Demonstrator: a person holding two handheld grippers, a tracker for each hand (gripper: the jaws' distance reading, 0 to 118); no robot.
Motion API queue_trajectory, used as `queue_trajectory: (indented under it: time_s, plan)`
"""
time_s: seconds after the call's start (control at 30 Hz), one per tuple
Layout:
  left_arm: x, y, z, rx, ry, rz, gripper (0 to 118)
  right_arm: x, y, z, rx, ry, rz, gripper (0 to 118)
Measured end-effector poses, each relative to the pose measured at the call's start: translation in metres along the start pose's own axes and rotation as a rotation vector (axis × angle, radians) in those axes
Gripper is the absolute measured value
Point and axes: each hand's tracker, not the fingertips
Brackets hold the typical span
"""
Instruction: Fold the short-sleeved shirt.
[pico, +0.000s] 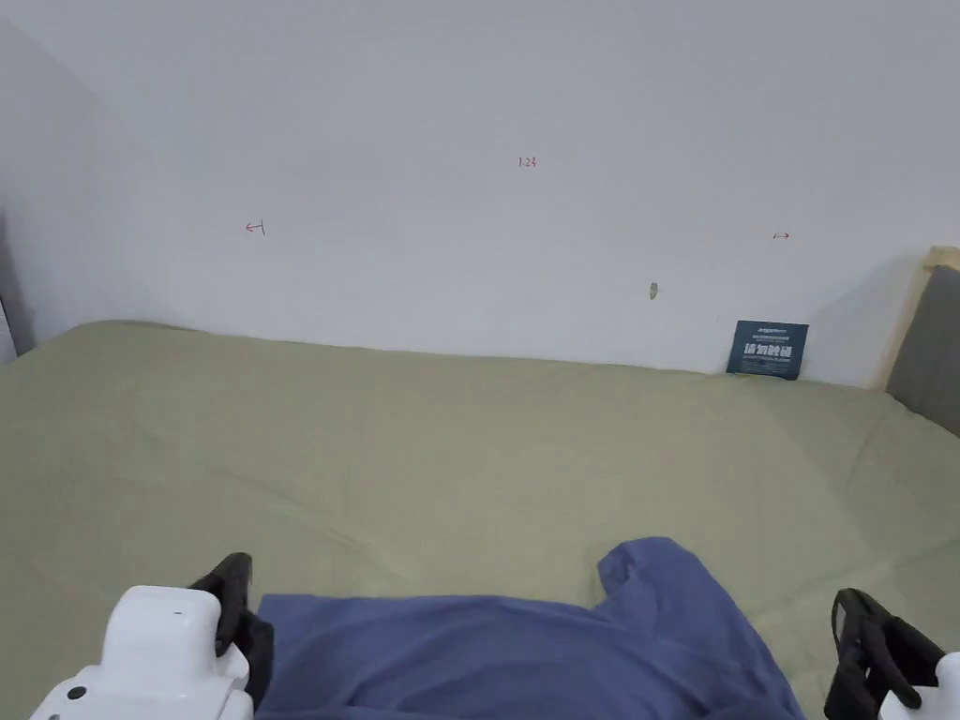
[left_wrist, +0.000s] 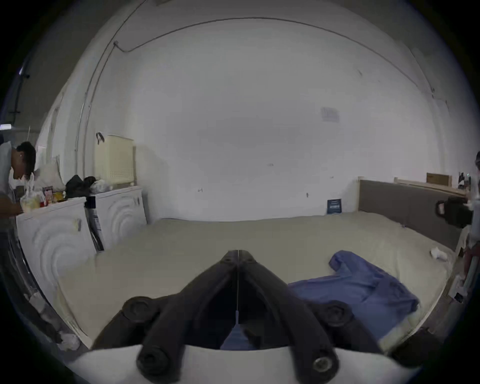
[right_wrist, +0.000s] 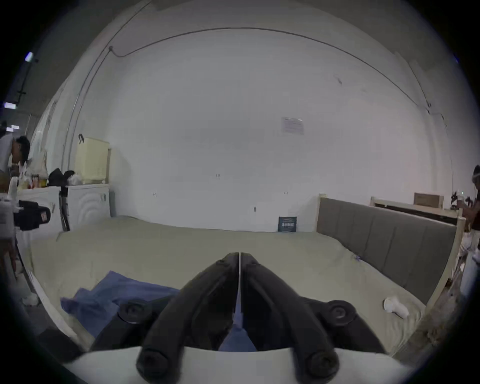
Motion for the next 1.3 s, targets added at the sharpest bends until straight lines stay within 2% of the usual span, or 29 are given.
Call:
queue_trajectory:
  time_s: [0.07, 0.17, 0.23, 0.37, 0.47, 0.5, 0.57, 0.6, 0.63, 0.73, 0.8, 0.83, 0.87, 0.93, 0.97, 1.0, 1.03, 1.07, 1.1, 1.13, 1.2, 1.3]
  plan:
    - [-0.005, -0.003, -0.017, -0.064, -0.083, 0.042, 0, 0.001, 0.0, -0.005, -0.004, 0.013, 0.01, 7]
    - [-0.004, -0.004, -0.047, -0.143, -0.065, -0.002, 0, 0.004, -0.005, -0.016, -0.021, 0.016, -0.01, 7]
    - [-0.009, -0.011, -0.083, -0.271, -0.062, -0.019, 0, 0.006, -0.008, -0.025, -0.038, 0.013, -0.011, 7]
    - [-0.02, -0.046, -0.185, -0.566, -0.079, -0.021, 0, 0.013, -0.017, -0.045, -0.089, 0.015, -0.027, 7]
    - [-0.025, -0.079, -0.26, -0.69, -0.069, -0.048, 2, 0.017, -0.024, -0.061, -0.137, 0.015, -0.017, 7]
    - [-0.025, -0.089, -0.282, -0.732, -0.049, -0.062, 25, 0.019, -0.028, -0.067, -0.148, 0.015, -0.019, 7]
    - [-0.02, -0.11, -0.312, -0.785, -0.012, -0.112, 115, 0.022, -0.032, -0.078, -0.183, 0.017, -0.024, 7]
    - [-0.017, -0.119, -0.322, -0.8, -0.012, -0.132, 118, 0.024, -0.034, -0.083, -0.195, 0.016, -0.024, 7]
    - [-0.015, -0.129, -0.332, -0.784, -0.01, -0.129, 116, 0.027, -0.038, -0.089, -0.208, 0.013, -0.02, 7]
    - [-0.009, -0.153, -0.347, -0.883, 0.001, -0.145, 115, 0.036, -0.044, -0.111, -0.272, 0.005, -0.007, 7]
    - [-0.008, -0.166, -0.352, -0.895, 0.022, -0.146, 106, 0.046, -0.053, -0.133, -0.36, 0.004, -0.018, 7]
    - [-0.011, -0.152, -0.341, -0.907, -0.018, -0.08, 104, 0.051, -0.058, -0.145, -0.397, 0.004, -0.019, 7]
    - [-0.011, -0.147, -0.337, -0.891, -0.001, -0.039, 94, 0.058, -0.065, -0.162, -0.442, -0.015, -0.007, 7]
    - [-0.005, -0.136, -0.325, -0.863, -0.066, 0.004, 57, 0.07, -0.084, -0.2, -0.565, -0.034, 0.014, 7]
    - [-0.004, -0.128, -0.321, -0.85, -0.058, -0.002, 22, 0.076, -0.095, -0.22, -0.6, -0.035, 0.012, 7]
    - [0.001, -0.122, -0.316, -0.835, -0.06, -0.031, 2, 0.081, -0.106, -0.243, -0.648, -0.027, 0.016, 8]
    - [0.004, -0.119, -0.313, -0.826, -0.082, -0.022, 2, 0.085, -0.117, -0.265, -0.691, -0.031, 0.024, 9]
    - [0.008, -0.114, -0.308, -0.814, -0.075, -0.007, 2, 0.089, -0.126, -0.285, -0.752, -0.022, 0.014, 28]
    - [0.007, -0.108, -0.308, -0.815, -0.092, 0.0, 2, 0.091, -0.136, -0.304, -0.791, -0.007, 0.007, 61]
    - [0.01, -0.102, -0.304, -0.806, -0.106, 0.009, 2, 0.092, -0.143, -0.318, -0.81, 0.009, -0.017, 88]
    - [0.015, -0.088, -0.292, -0.775, -0.102, -0.001, 2, 0.092, -0.161, -0.348, -0.915, -0.006, -0.005, 92]
    - [0.01, -0.082, -0.293, -0.768, -0.107, 0.008, 2, 0.09, -0.178, -0.367, -0.945, -0.032, -0.005, 92]
